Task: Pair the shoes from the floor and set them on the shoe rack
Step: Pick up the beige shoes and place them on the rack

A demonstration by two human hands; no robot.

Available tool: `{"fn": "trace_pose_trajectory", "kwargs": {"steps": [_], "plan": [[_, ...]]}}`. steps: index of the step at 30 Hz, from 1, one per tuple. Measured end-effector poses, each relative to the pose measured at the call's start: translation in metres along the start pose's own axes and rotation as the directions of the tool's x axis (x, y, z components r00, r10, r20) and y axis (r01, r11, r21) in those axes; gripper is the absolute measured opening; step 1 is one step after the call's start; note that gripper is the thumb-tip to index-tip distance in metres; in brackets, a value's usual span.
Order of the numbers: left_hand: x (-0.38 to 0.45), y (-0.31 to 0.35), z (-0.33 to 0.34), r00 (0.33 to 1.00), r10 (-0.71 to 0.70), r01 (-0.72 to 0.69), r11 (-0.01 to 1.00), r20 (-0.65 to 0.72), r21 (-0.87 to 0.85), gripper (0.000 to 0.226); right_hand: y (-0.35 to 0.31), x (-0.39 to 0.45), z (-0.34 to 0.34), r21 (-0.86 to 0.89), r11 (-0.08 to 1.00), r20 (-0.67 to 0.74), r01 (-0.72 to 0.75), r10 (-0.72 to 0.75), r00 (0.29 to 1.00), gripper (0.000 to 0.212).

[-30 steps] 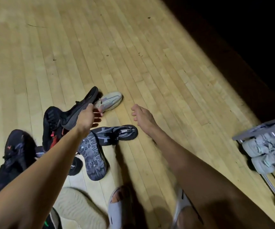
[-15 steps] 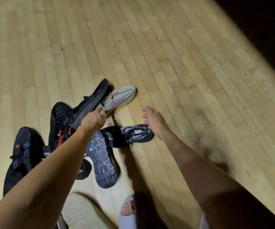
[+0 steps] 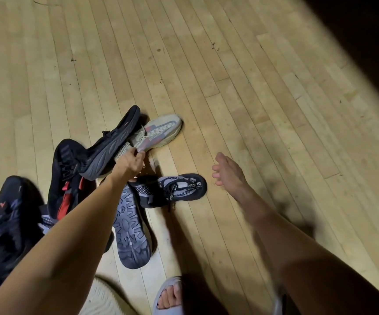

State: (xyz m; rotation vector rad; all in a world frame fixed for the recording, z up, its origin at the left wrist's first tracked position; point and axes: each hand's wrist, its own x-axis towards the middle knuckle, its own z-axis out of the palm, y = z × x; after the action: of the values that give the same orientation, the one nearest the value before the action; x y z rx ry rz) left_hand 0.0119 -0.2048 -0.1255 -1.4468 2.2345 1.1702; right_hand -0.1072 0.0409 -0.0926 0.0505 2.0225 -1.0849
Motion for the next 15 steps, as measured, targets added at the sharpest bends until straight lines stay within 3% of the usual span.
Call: {"fn": "trace_pose_trajectory", "kwargs": {"steps": [5,9,12,15], "plan": [[-0.001,-0.004,-0.004,0.996,0.082,-0.076,0.984,-0.027,0.163,0.043,0.001,0.000,0.004,0.024,1.000,0.023,0.008,-0.009,1.000,0.053],[-0.011,0.001,-0.010,0.999,0.044,-0.043,0.984,-0.007,0.170,0.031,-0.006,-0.003,0.012,0.041,0.999,0.057,0.014,-0.017,0.998,0.052],[-0.019,-0.002,-0.009,0.996,0.093,-0.089,0.964,-0.006,0.252,0.033,-0.013,-0.005,0.014,0.037,0.998,0.036,0.052,-0.054,0.998,0.046],[-0.034,-0.005,-0.015,0.994,0.103,-0.105,0.989,0.026,0.107,0.025,-0.021,-0.012,0.013,0.075,0.995,0.022,0.063,-0.064,0.998,0.047]]}}
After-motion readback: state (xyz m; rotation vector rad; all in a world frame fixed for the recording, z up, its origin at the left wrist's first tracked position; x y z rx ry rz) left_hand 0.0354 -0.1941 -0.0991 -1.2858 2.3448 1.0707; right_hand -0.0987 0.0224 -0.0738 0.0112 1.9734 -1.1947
